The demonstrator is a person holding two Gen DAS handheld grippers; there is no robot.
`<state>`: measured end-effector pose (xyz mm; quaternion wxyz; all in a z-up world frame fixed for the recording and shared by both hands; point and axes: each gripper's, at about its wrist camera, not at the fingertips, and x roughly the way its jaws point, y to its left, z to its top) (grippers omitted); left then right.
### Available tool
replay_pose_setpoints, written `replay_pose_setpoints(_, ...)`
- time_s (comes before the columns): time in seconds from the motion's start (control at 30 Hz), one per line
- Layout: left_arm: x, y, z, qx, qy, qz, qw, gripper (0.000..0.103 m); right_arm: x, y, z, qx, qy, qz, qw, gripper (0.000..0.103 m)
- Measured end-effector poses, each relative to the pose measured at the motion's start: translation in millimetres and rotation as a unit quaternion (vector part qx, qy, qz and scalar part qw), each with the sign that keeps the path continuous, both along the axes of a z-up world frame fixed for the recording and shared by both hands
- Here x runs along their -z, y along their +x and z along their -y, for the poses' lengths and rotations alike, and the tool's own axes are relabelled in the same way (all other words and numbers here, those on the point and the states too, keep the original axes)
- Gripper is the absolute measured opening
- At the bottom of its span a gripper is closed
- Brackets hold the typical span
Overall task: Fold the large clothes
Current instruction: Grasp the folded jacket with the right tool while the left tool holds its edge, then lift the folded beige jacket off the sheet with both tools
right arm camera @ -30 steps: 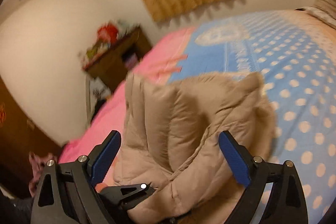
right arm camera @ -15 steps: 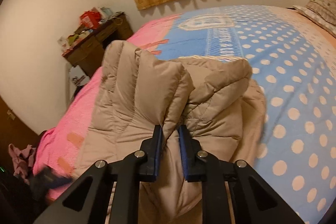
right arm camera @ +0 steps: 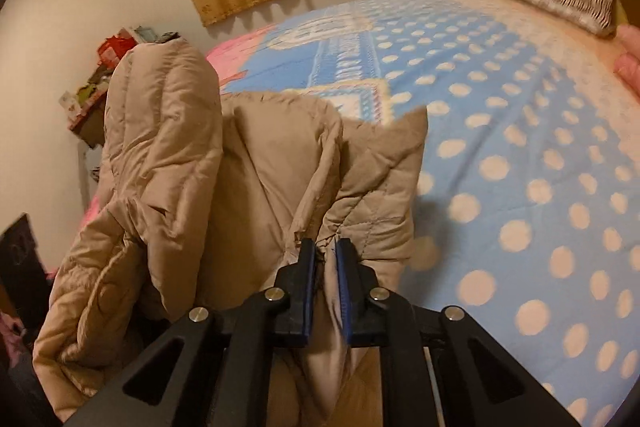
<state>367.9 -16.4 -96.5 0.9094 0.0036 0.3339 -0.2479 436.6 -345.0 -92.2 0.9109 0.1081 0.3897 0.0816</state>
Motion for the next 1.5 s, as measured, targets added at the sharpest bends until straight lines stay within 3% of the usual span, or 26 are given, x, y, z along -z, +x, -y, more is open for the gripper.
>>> replay_pose_setpoints(0.03,-4,-5,8,0.008,0.007,0.009,0.9999,0.096,-7,-3,3,0.014,-0.005,0.006,1.000,0.034)
replay_pose_setpoints(0.07,-6,-5,12,0.014,0.011,0.015,0.9997,0.096,-20,-7,8,0.021,0.007,0.022,1.000,0.074)
replay_pose_setpoints(0.1,-8,-8,21,0.022,0.022,0.025,0.9992,0.096,-34,-13,10,0.021,0.022,0.042,0.999,0.090)
replay_pose_setpoints(0.13,-9,-9,28,0.027,0.029,0.030,0.9988,0.095,-49,-20,13,0.026,0.037,0.067,0.997,0.096)
replay_pose_setpoints(0.2,-9,-5,22,0.030,0.028,0.034,0.9986,0.095,-76,-24,7,0.011,0.054,0.100,0.993,0.096)
replay_pose_setpoints(0.3,-7,-5,9,0.030,0.026,0.032,0.9987,0.095,-77,-3,-26,-0.033,0.016,0.055,0.998,0.096)
replay_pose_setpoints(0.33,-6,-6,5,0.029,0.029,0.032,0.9986,0.095,-67,8,-36,-0.046,0.011,0.023,0.999,0.090)
replay_pose_setpoints(0.37,-5,-11,2,0.029,0.032,0.032,0.9986,0.095,-54,18,-42,-0.050,0.014,-0.006,0.999,0.049)
replay_pose_setpoints(0.4,-9,-12,1,0.029,0.035,0.033,0.9984,0.094,-43,23,-46,-0.065,0.034,-0.027,0.997,0.031)
replay_pose_setpoints(0.47,-16,-22,-11,0.029,0.027,0.045,0.9982,0.087,-38,16,-48,-0.077,0.056,-0.014,0.995,0.016)
replay_pose_setpoints(0.53,-39,-34,-30,0.017,-0.004,0.088,0.9960,0.090,-43,-1,-45,-0.074,0.051,0.014,0.996,0.013)
replay_pose_setpoints(0.6,-53,-28,-41,-0.021,0.002,0.112,0.9935,0.103,-39,-14,-33,-0.053,0.048,0.024,0.997,0.012)
replay_pose_setpoints(0.63,-56,-18,-45,-0.041,0.004,0.110,0.9931,0.103,-31,-17,-20,-0.035,0.056,0.017,0.998,0.012)
replay_pose_setpoints(0.7,-53,6,-45,-0.067,0.020,0.086,0.9938,0.103,-15,-17,-4,0.000,0.067,0.001,0.998,0.012)
replay_pose_setpoints(0.77,-37,26,-34,-0.067,0.045,0.039,0.9960,0.103,3,-19,6,0.025,0.054,-0.009,0.998,0.012)
replay_pose_setpoints(0.87,-13,42,-12,-0.063,0.091,0.014,0.9938,0.103,21,-21,15,0.041,0.057,-0.009,0.997,0.012)
replay_pose_setpoints(1.0,11,51,-11,-0.064,0.083,-0.031,0.9940,0.103,46,-21,16,0.042,0.052,-0.020,0.998,0.010)
replay_pose_setpoints(1.17,27,48,-13,-0.073,0.077,-0.030,0.9939,0.103,63,-17,22,0.044,0.084,-0.010,0.995,0.009)
replay_pose_setpoints(1.5,37,40,-4,-0.077,0.073,-0.036,0.9937,0.103,76,-16,19,0.045,0.070,-0.005,0.996,0.007)
